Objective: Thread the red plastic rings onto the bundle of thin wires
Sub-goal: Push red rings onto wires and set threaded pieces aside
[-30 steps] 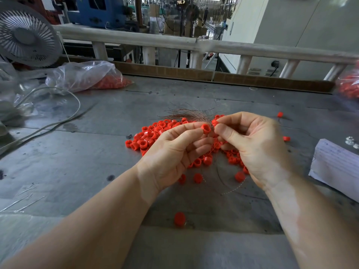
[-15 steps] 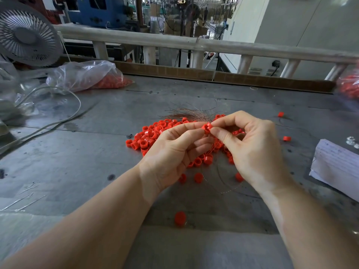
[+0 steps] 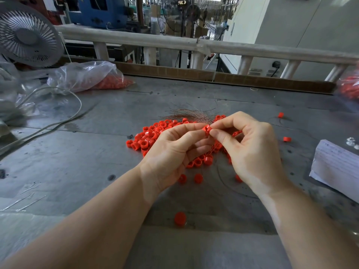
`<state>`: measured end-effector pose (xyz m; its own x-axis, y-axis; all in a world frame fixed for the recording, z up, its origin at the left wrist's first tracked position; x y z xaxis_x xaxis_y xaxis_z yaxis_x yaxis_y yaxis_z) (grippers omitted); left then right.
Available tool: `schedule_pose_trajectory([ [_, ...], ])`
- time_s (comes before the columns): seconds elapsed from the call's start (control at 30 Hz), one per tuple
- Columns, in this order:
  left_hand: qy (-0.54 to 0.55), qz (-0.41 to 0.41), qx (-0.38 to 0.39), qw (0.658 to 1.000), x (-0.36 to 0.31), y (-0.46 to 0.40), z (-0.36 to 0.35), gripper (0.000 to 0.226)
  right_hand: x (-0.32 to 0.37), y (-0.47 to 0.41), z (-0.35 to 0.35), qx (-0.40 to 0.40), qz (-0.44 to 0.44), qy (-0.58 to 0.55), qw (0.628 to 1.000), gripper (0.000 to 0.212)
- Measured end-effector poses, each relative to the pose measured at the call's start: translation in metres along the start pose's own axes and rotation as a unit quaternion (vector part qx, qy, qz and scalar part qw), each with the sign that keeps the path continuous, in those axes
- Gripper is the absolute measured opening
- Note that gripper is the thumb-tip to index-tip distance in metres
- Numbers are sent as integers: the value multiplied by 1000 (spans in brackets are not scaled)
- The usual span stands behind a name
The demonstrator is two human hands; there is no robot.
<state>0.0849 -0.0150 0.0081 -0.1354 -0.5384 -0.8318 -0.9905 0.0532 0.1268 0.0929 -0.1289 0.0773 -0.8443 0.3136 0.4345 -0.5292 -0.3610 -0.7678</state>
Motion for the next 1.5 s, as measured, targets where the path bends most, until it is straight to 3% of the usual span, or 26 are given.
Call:
schedule_pose_trajectory([
  [0.17, 4, 4, 2, 1000, 1, 0, 0, 23, -2, 0, 1, -6, -7, -6, 1000, 5],
  [0.57, 0, 1, -2, 1000, 0, 1, 0, 28, 13, -1, 4, -1, 78, 83, 993, 1],
  [0.73, -4, -3, -5, 1000, 0, 1, 0, 18, 16, -1, 4, -7, 100, 97, 990, 2],
  [1.5, -60, -48, -17, 997, -7, 2, 0, 16, 17, -2, 3, 8, 91, 79, 993, 3],
])
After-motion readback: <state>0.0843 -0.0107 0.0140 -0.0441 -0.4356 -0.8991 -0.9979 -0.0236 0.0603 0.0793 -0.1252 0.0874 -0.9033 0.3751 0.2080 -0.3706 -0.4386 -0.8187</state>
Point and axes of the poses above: each hand's wrist, its own y-axis away from the middle knuckle, its own z-axis out of the back of the hand, x = y × z, the point moved 9 cm from there along -y, towards the middle knuckle, and after that the axes turned 11 degrees about z, right-handed, at the moved point
